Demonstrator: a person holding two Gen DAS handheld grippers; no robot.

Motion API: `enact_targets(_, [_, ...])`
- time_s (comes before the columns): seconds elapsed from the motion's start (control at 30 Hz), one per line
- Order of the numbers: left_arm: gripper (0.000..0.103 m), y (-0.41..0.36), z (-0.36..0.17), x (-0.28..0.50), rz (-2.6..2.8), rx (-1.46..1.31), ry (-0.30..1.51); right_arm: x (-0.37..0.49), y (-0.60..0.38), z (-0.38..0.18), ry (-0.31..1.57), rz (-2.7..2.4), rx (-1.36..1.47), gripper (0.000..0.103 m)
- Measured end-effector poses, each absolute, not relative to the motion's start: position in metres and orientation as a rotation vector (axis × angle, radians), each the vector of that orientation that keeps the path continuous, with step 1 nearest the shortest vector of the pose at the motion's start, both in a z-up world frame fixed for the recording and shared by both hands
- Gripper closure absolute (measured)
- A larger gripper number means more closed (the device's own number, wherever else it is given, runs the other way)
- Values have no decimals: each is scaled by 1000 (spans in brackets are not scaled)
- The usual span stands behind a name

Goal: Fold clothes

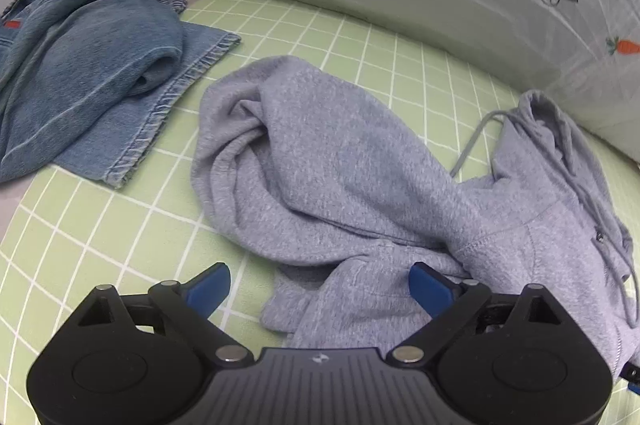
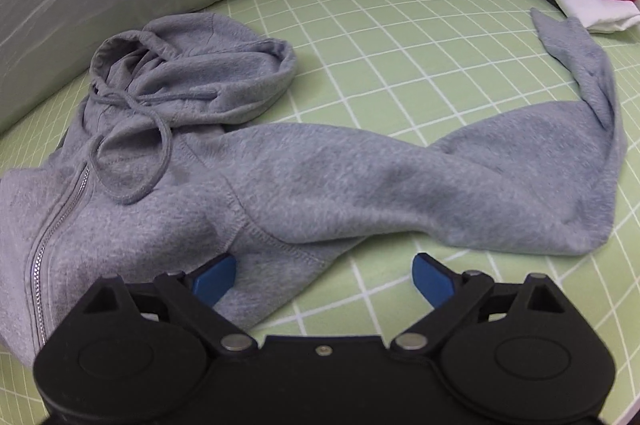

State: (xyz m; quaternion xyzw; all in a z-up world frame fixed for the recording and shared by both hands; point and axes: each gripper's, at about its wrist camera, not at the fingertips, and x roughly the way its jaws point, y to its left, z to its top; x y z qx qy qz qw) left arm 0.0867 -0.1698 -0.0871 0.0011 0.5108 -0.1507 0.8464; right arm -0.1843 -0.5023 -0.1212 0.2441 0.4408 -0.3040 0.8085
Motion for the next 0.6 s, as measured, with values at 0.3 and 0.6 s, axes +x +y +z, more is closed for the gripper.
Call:
enact_targets(0.3, [2,-170,-101,93,-302,-22,1124,-168,-502,-125,963,-651,478,4])
enact_targets(0.6, [0,-171,-108,93,-283,-32,1139,-164,-497,-125,955,-641,442,9])
